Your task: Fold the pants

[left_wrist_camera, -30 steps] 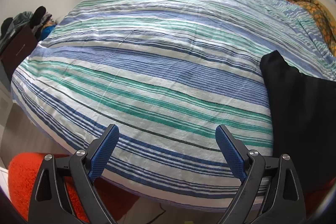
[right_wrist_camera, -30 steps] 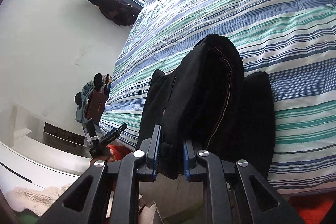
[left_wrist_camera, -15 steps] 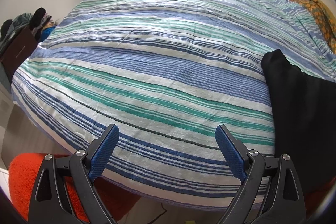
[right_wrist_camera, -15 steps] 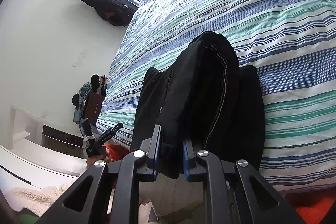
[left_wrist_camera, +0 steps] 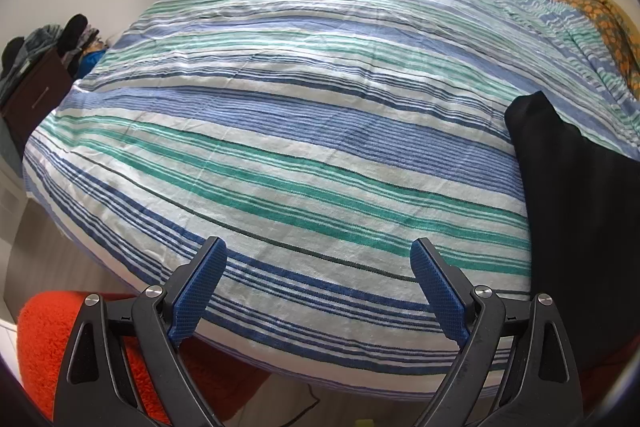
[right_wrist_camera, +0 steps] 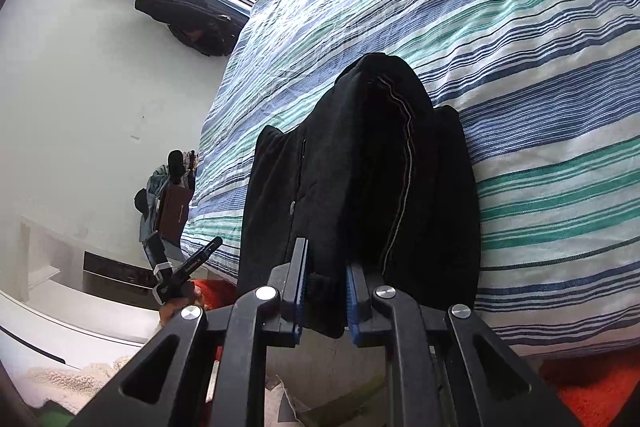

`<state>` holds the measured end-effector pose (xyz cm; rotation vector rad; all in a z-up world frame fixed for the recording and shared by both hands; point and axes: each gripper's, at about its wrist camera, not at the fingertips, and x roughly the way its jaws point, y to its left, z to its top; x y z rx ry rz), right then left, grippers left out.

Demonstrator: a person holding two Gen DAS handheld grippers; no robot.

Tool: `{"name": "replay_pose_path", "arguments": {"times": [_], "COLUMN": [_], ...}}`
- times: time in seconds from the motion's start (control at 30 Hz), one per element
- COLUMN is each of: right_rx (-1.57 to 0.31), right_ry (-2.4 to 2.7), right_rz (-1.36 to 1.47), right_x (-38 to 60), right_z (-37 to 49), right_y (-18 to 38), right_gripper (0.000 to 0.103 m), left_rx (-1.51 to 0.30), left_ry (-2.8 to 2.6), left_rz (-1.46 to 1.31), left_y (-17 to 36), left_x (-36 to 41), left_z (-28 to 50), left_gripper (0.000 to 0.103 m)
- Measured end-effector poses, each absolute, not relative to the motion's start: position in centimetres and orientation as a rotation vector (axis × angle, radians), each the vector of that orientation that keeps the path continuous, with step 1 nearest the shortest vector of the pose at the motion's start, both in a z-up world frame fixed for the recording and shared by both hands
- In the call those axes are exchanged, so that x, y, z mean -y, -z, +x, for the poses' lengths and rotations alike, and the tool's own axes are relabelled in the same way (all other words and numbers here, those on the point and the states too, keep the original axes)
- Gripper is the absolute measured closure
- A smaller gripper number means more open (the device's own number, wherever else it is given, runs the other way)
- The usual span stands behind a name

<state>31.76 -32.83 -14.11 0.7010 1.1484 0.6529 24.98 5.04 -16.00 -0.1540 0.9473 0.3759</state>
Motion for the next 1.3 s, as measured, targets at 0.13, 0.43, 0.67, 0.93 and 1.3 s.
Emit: {"name": "replay_pose_path", "arguments": {"times": [0.13,0.43,0.67,0.93,1.3], "right_rx": [-1.192,-1.206,-1.137,-0.935,-1.051], "right_ry": [-0.589,-0.499,-0.439,-0.474,-0.363], "right_rz": [0.64,0.53,0.314,0.129,0.14], "right_x": [32.9,32.1,31.8,25.6,25.4], "right_z": [31.2,31.3,31.8,34.4,35.0], "right_y": [15.9,18.0,12.6,9.6,14.6], "right_gripper": [0.087,0.086,0.074,0.072,0.079], "left_rx": [-0.95,-0.882,-0.839,-0.988,-1.017], "left_ry": [-0.361,-0.233,0.011,-0.009,-0.012], "left_rz": [-0.137,0.011,0.132,0.296,0.268], "left_y": [16.1,13.1,10.8,14.3,14.7], "left_x": [-4.4,1.3,9.2,14.0,13.9], "left_z": [25.1,24.3,23.5,24.9,24.8], "left_gripper": [0.009,0.009,0.009,0.009,0.009]}}
